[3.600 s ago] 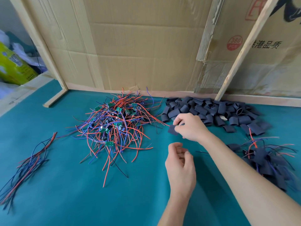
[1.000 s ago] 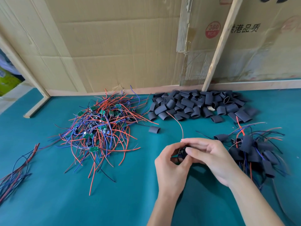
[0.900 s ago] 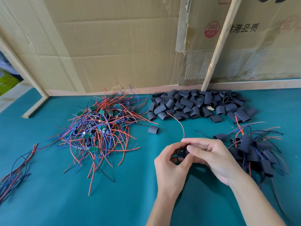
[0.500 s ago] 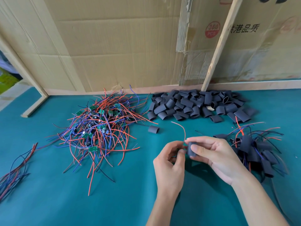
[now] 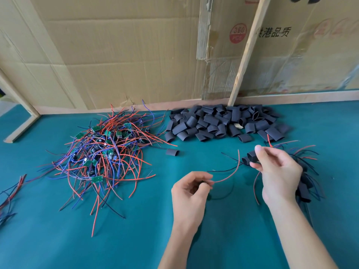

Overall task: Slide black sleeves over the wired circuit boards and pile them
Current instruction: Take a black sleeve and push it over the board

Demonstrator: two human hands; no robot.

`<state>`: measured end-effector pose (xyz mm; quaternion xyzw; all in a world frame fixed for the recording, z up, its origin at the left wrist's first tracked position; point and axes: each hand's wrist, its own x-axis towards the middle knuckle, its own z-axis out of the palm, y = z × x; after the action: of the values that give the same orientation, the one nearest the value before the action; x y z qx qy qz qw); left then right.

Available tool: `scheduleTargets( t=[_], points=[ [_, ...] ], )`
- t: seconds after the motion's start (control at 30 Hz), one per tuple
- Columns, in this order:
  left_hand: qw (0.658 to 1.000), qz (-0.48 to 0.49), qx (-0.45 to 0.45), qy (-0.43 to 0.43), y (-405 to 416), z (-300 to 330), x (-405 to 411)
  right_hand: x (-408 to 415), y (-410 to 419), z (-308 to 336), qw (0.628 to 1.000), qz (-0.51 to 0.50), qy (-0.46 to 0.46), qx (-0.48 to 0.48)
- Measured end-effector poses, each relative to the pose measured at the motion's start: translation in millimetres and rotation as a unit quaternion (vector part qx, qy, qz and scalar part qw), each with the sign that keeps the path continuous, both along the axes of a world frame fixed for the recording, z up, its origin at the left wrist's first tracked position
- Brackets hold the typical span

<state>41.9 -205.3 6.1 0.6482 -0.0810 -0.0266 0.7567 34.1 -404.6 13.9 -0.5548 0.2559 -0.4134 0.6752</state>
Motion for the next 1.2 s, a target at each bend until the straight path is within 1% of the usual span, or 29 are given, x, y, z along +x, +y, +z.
scheduleTargets(
  t=[0.07, 0.17, 0.3, 0.43, 0.57, 0.73, 0.83, 1.0, 1.1, 1.2],
  points=[
    [1.0, -0.005, -0.013, 0.012, 1.5, -1.0, 0.9, 1.6, 0.9, -1.3, 1.0, -0.01, 0.001, -0.005],
    [1.0, -0.013, -0.011, 0.017, 1.8, -0.7, 0.6, 2.9, 3.0, 0.4, 1.0, -0.009, -0.001, 0.014],
    [1.0, -0.015, -0.006, 0.019, 1.8, 1.2, 1.4, 1.8, 5.9, 6.6, 0.997, 0.02, -0.018, 0.073],
    [1.0, -0.019, 0.004, 0.014, 1.1, 2.1, -0.4, 1.8, 8.6, 12.1, 0.991, 0.062, -0.031, 0.11],
    [1.0, -0.012, 0.007, 0.014, -0.5, 2.3, 0.3, 0.8, 12.7, 13.7, 0.988, 0.112, -0.008, 0.102],
    [1.0, -0.001, 0.002, 0.012, -1.7, 2.7, -0.3, -4.3, 10.0, 16.8, 0.986, 0.128, 0.002, 0.103],
    [1.0, 0.012, 0.008, 0.004, -3.0, 2.5, 0.1, -5.8, 15.8, 19.1, 0.981, 0.169, 0.013, 0.094],
    [1.0, 0.011, 0.023, -0.012, -4.2, -0.6, 2.5, -1.6, 39.1, 17.0, 0.964, 0.229, 0.029, 0.132],
    [0.999, 0.005, 0.031, -0.017, -5.0, -2.3, 3.3, -0.7, 54.9, 13.9, 0.959, 0.241, 0.038, 0.147],
    [0.997, -0.003, 0.061, -0.037, -4.4, -4.7, 5.5, -0.8, 66.9, 9.0, 0.964, 0.234, 0.063, 0.111]
  ],
)
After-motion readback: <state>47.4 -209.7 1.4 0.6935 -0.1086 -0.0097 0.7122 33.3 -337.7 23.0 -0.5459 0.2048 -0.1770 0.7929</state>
